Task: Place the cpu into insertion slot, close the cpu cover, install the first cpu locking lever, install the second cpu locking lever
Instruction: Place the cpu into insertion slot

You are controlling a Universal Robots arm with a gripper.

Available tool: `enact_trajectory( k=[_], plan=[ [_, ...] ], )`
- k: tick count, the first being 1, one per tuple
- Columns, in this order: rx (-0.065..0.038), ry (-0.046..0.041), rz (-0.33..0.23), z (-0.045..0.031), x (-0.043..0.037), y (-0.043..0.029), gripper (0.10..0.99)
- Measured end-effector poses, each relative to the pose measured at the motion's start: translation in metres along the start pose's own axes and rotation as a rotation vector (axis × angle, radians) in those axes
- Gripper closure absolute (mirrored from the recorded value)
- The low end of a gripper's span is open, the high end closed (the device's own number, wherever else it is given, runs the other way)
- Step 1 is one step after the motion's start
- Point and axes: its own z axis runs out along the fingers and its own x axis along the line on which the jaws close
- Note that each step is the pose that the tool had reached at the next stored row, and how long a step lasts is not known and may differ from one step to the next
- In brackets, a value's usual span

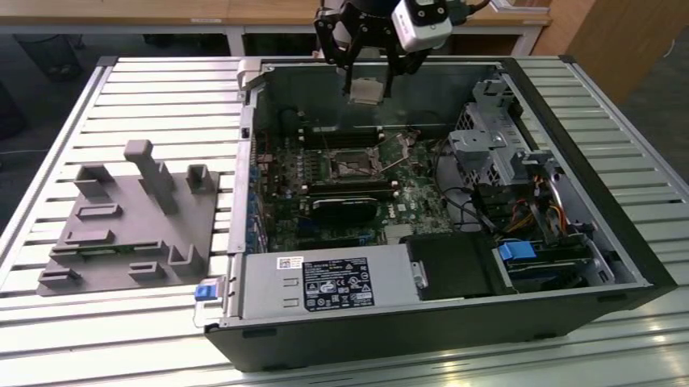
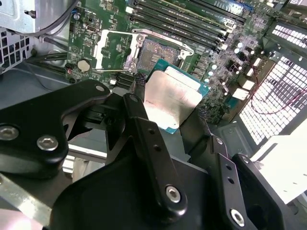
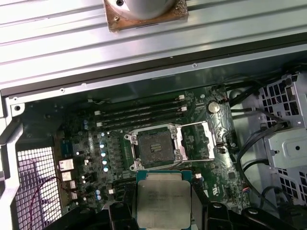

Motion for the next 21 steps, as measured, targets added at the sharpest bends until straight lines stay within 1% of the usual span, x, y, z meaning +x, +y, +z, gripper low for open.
enact_trajectory(
  k=[21],
  plan=[
    [-0.001, -0.0043, 0.048, 0.0002, 0.0, 0.0, 0.545]
  ],
)
